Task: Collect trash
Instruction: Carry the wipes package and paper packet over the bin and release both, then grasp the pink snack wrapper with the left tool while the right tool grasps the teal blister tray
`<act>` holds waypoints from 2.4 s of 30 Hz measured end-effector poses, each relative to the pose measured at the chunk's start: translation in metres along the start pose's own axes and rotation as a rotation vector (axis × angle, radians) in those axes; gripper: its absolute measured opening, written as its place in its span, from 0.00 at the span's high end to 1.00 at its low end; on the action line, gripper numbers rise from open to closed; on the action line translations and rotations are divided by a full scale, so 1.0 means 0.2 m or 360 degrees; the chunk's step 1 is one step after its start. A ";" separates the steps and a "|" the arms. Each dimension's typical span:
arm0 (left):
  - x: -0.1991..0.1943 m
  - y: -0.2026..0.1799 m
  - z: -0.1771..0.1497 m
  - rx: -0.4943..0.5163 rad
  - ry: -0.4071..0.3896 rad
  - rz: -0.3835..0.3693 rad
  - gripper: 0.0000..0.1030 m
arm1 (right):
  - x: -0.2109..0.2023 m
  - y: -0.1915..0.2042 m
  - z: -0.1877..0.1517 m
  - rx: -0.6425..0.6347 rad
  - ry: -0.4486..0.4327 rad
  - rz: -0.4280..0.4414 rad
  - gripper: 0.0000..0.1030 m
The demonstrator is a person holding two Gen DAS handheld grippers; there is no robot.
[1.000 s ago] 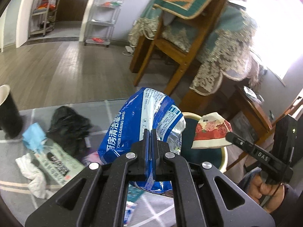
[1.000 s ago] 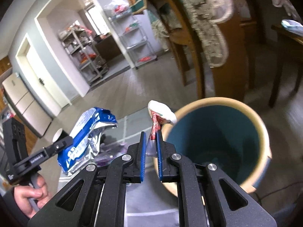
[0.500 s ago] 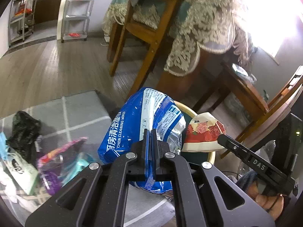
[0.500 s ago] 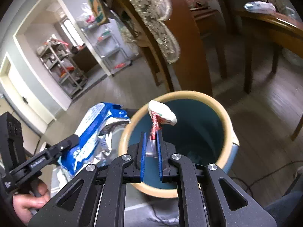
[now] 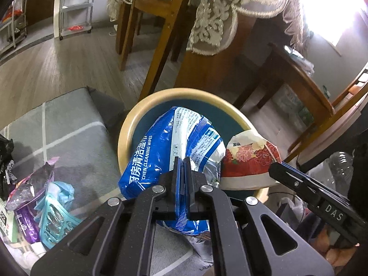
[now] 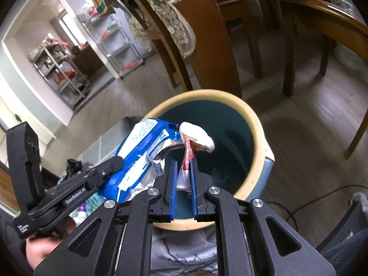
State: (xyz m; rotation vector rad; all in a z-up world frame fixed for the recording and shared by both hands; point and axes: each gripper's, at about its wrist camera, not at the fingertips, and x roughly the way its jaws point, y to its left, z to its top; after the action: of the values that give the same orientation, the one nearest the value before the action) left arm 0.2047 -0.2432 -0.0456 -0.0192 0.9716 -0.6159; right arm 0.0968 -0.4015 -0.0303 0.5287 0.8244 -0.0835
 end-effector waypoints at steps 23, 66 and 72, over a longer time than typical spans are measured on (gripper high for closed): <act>-0.31 0.17 -0.06 -0.0074 -0.0143 0.0010 0.49 | 0.03 0.00 0.00 0.0056 -0.0006 0.0029 0.52; -0.47 0.78 -0.30 0.0104 -0.0020 0.0409 0.47 | 0.24 0.51 -0.16 -0.0289 0.0257 0.0274 0.42; -0.40 0.73 -0.28 0.0299 -0.0001 0.0523 0.47 | 0.31 0.56 -0.20 -0.0289 0.0348 0.0351 0.42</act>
State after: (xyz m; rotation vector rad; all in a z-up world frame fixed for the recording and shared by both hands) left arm 0.1985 -0.0687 -0.0588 0.3016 0.8888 -0.4011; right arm 0.1425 -0.2767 -0.0505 0.4587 0.9704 0.2538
